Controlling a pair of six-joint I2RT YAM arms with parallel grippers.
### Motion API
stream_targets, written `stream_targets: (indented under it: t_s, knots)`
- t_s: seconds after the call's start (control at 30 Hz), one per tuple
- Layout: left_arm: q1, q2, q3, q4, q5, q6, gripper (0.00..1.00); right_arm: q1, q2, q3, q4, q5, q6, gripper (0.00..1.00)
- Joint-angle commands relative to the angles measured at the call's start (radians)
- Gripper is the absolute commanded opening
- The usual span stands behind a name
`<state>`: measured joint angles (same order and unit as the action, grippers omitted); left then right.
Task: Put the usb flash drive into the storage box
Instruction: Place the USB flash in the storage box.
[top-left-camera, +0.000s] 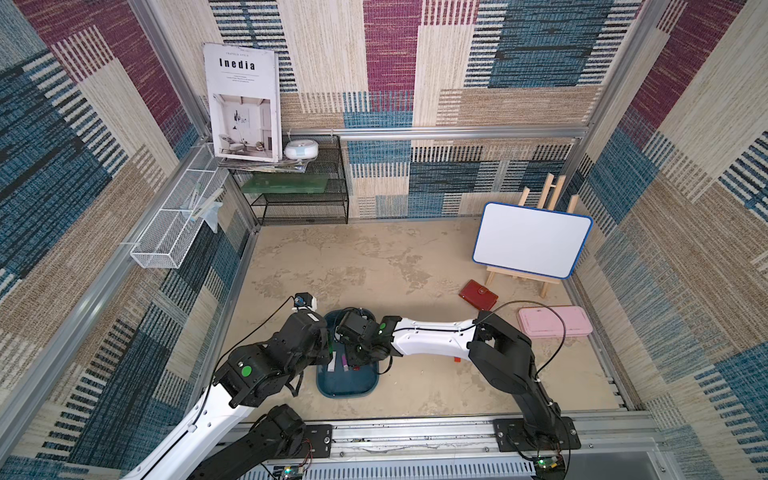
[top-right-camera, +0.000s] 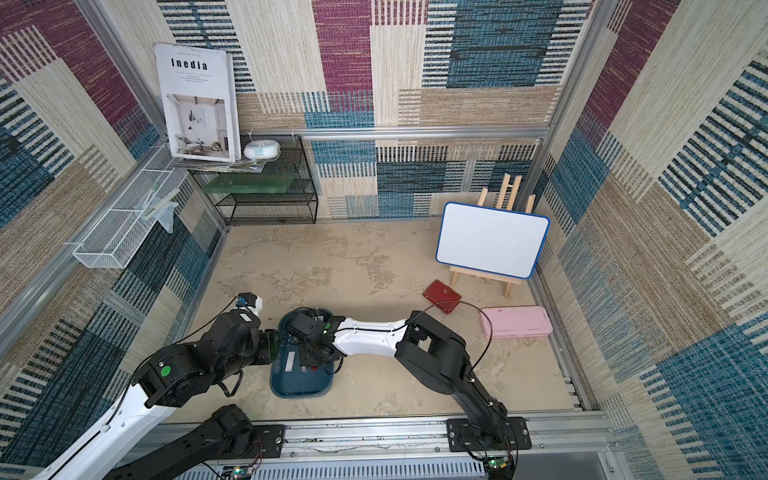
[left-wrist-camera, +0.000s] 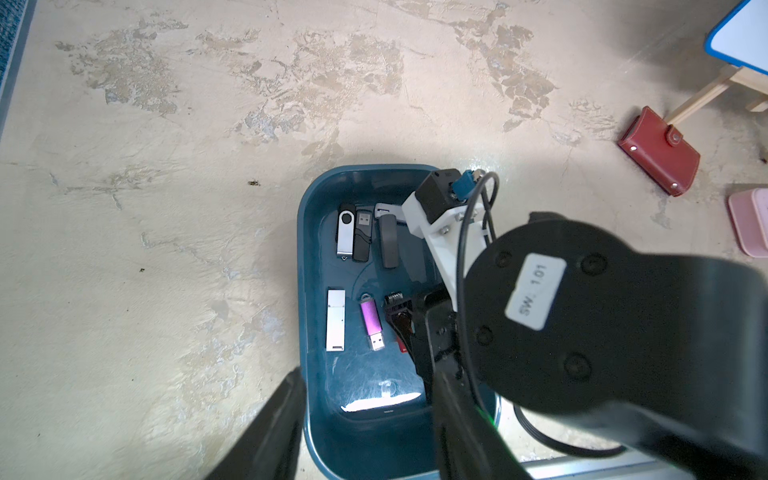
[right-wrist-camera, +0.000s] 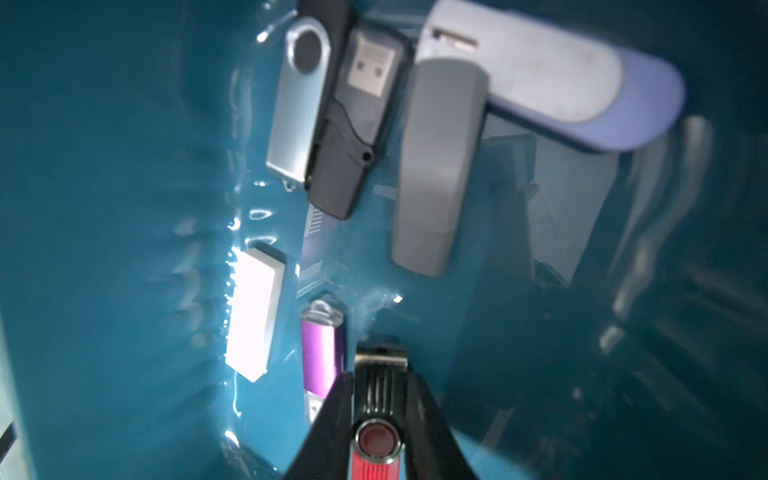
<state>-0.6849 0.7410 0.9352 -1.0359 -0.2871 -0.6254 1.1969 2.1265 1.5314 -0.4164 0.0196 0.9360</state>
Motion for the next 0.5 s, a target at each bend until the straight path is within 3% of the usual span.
stream_targets:
  t_s: [0.0, 0.47]
  knots:
    - [0.001, 0.003, 0.001, 0.001, 0.004, -0.001, 0.54, 0.003, 0.004, 0.005, -0.001, 0.005, 0.009, 0.31]
    - [0.001, -0.001, -0.002, 0.001, 0.008, -0.003, 0.55, 0.004, -0.097, 0.001, -0.049, 0.073, -0.027, 0.34]
